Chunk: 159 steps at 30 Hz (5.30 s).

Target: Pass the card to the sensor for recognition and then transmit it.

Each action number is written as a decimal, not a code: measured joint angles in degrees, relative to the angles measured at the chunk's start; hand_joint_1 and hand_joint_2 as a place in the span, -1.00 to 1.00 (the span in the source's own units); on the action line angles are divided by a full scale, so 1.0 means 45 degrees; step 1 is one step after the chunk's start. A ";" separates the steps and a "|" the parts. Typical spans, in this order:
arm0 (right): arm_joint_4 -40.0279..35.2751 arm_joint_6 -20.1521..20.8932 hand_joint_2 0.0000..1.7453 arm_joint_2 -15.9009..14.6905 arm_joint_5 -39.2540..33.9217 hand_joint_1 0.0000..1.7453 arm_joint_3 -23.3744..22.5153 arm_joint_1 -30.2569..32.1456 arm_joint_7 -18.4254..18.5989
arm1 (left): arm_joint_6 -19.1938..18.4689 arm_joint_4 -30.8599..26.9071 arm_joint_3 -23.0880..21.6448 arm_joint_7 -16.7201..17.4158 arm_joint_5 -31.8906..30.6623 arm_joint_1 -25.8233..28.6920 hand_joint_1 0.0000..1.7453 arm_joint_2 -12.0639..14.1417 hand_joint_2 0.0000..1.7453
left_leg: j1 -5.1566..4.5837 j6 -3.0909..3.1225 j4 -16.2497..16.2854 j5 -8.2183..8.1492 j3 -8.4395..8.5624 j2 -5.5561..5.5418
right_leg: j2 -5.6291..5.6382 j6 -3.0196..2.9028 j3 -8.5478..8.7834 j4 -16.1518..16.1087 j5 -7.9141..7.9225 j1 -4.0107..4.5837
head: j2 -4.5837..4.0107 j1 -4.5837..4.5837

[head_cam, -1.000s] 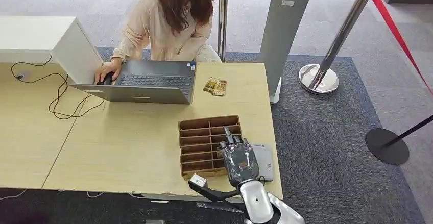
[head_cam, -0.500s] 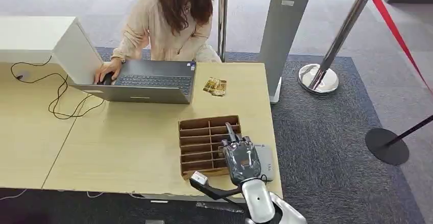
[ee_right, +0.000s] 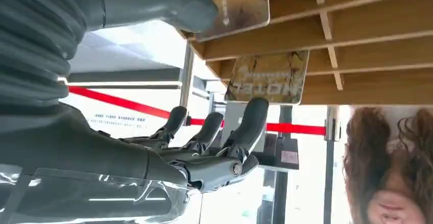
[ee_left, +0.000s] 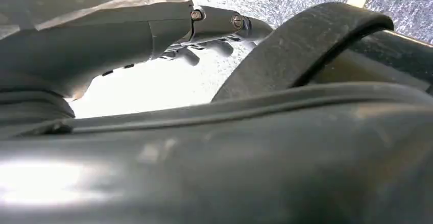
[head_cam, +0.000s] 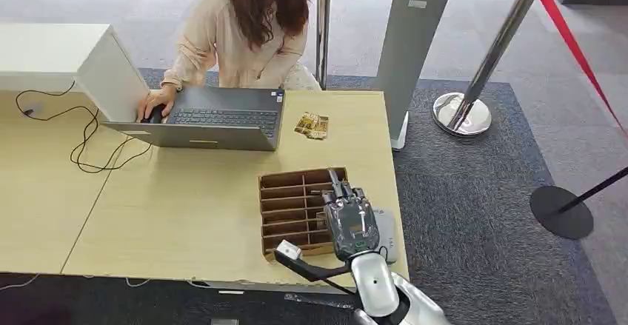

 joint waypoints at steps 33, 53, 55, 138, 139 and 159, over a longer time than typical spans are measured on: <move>-0.1744 0.0602 1.00 0.0107 0.0690 -0.60 -0.0330 -0.0646 0.0102 | -0.0272 0.0000 0.0000 0.0107 -0.0024 0.0011 -1.00 -0.0010 -1.00 | 0.0000 0.0000 0.0000 0.0000 -0.0006 -0.0001 | 0.0000 0.0000 -0.0004 0.0000 0.0000 0.0000 | 0.0005 0.0000; -0.2613 0.1336 1.00 0.0301 0.0748 -0.54 -0.0335 -0.1046 0.0034 | -0.0253 0.0000 0.0000 0.0107 -0.0034 0.0009 -1.00 0.0000 -1.00 | 0.0000 0.0000 0.0000 0.0000 -0.0005 -0.0001 | 0.0000 0.0000 -0.0005 0.0000 0.0000 0.0000 | 0.0005 0.0000; -0.2623 0.1399 1.00 0.0316 0.0835 -0.52 -0.0340 -0.1044 0.0049 | -0.0253 0.0000 0.0000 0.0107 -0.0029 0.0008 -1.00 0.0000 -1.00 | 0.0000 0.0000 0.0000 0.0000 -0.0005 -0.0001 | 0.0000 0.0000 -0.0006 0.0000 0.0000 0.0000 | 0.0005 0.0000; -0.2967 0.2244 1.00 -0.0039 0.1151 -0.30 -0.0408 -0.1181 -0.0092 | 0.0204 0.0000 0.0000 -0.0466 0.0131 0.0076 -1.00 -0.0151 -1.00 | -0.0001 0.0001 0.0000 -0.0002 -0.0029 -0.0001 | 0.0000 0.0001 -0.0029 0.0000 -0.0001 0.0001 | 0.0005 0.0000; -0.2967 0.2249 1.00 -0.0044 0.1146 -0.30 -0.0399 -0.1164 -0.0107 | 0.0199 0.0000 0.0000 -0.0461 0.0131 0.0075 -1.00 -0.0151 -1.00 | -0.0001 0.0001 0.0000 -0.0002 -0.0029 0.0000 | 0.0000 0.0001 -0.0029 0.0000 -0.0001 0.0001 | 0.0005 0.0000; -0.2059 0.2040 1.00 0.0253 0.0398 -0.30 0.0054 -0.0973 -0.0408 | 0.0039 0.0000 0.0000 -0.0082 0.0029 0.0044 -1.00 -0.0107 -1.00 | 0.0000 0.0001 0.0000 -0.0002 -0.0038 -0.0003 | -0.0001 0.0001 -0.0033 0.0000 -0.0001 0.0001 | 0.0005 0.0000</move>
